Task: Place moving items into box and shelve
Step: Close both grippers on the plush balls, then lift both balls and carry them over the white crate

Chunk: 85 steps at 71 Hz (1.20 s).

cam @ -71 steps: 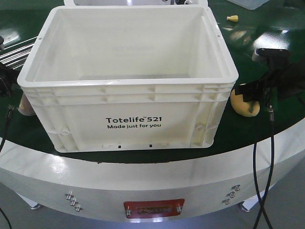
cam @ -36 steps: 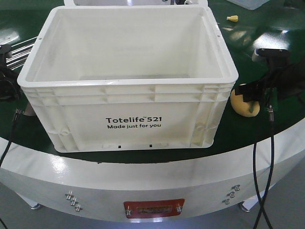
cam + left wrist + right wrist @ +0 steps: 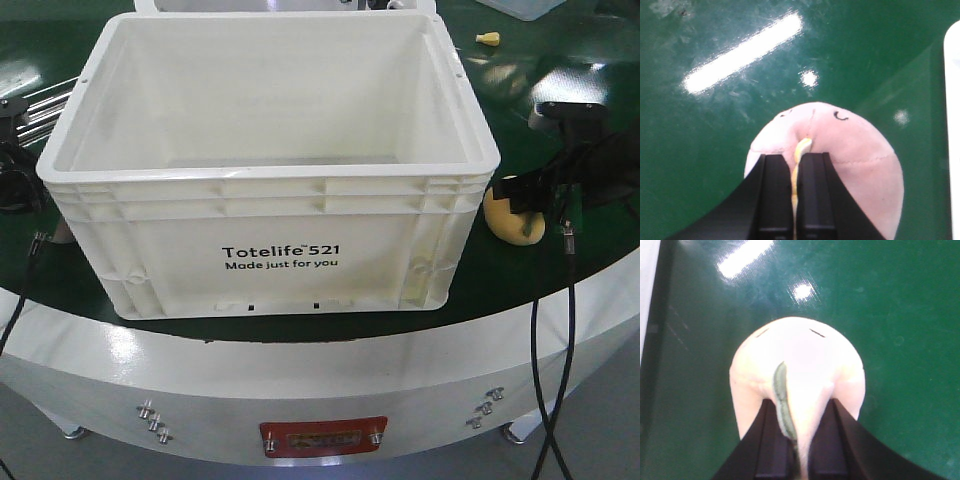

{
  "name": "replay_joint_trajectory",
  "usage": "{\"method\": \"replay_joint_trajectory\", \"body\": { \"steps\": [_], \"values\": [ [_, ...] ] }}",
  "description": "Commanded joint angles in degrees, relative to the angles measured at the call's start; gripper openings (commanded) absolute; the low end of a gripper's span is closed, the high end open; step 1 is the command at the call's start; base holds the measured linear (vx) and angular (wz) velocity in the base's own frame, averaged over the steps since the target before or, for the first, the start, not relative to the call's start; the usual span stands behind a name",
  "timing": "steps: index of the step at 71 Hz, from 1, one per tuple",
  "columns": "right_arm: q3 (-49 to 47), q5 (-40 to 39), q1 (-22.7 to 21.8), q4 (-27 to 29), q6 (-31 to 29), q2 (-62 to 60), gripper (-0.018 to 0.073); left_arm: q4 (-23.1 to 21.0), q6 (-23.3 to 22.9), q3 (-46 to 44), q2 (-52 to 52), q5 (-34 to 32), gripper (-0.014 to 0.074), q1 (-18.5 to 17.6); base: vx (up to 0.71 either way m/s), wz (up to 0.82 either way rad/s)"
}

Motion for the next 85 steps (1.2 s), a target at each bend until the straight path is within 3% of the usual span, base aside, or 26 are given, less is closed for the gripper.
{"method": "replay_joint_trajectory", "body": {
  "steps": [1,85],
  "values": [
    [-1.18,0.32,-0.16,-0.04,-0.34,-2.04,-0.0015,-0.38,0.32,-0.5,-1.22,2.1,-0.0029,-0.25,0.0,0.0],
    [-1.18,-9.17,-0.16,-0.1,-3.86,-21.06,-0.0012,-0.32,0.32,-0.5,-20.19,-9.56,-0.0027,-0.25,0.0,0.0]
  ]
}}
